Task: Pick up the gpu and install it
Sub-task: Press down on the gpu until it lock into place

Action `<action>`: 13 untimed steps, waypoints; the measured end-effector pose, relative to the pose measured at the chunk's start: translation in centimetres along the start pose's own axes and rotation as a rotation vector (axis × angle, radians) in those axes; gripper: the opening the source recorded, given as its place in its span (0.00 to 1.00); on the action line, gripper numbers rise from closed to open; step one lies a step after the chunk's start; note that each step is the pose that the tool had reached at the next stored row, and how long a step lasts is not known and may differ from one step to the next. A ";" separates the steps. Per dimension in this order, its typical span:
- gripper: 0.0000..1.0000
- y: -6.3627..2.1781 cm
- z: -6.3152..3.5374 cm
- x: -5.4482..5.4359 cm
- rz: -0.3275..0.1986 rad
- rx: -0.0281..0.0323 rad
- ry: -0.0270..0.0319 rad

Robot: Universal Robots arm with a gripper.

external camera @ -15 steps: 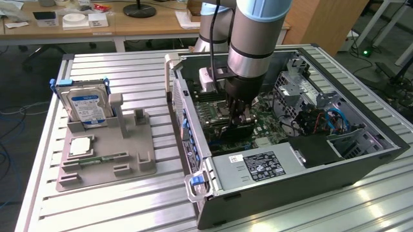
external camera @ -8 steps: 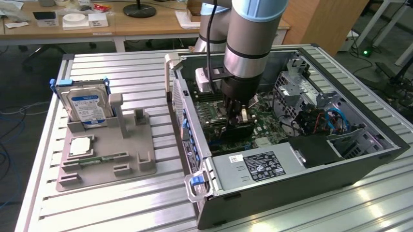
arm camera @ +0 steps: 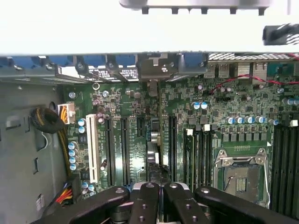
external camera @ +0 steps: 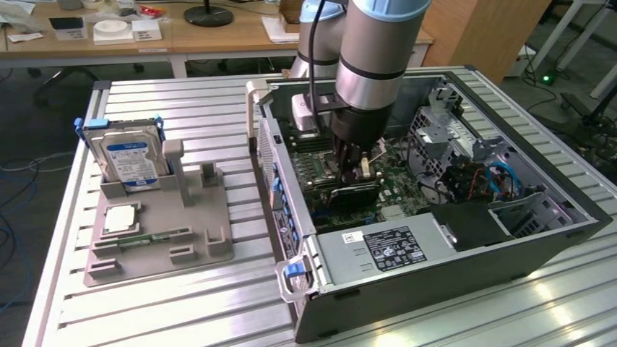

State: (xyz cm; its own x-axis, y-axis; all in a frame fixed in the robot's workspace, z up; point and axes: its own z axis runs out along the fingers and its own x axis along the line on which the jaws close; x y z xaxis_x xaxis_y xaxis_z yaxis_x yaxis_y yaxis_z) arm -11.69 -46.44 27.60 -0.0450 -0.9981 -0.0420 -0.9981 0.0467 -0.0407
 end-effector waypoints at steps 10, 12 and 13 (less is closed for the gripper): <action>0.11 -0.02 -0.01 0.0 0.005 -0.1149 0.0121; 0.11 -0.03 -0.01 0.0 0.005 -0.1310 0.0125; 0.11 -0.03 -0.01 0.0 0.006 -0.1426 0.0128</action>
State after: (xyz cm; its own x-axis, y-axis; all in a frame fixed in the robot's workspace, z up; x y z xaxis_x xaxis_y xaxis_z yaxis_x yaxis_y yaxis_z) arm -11.66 -46.44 27.60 -0.0503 -0.9983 -0.0290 -0.9937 0.0471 0.1019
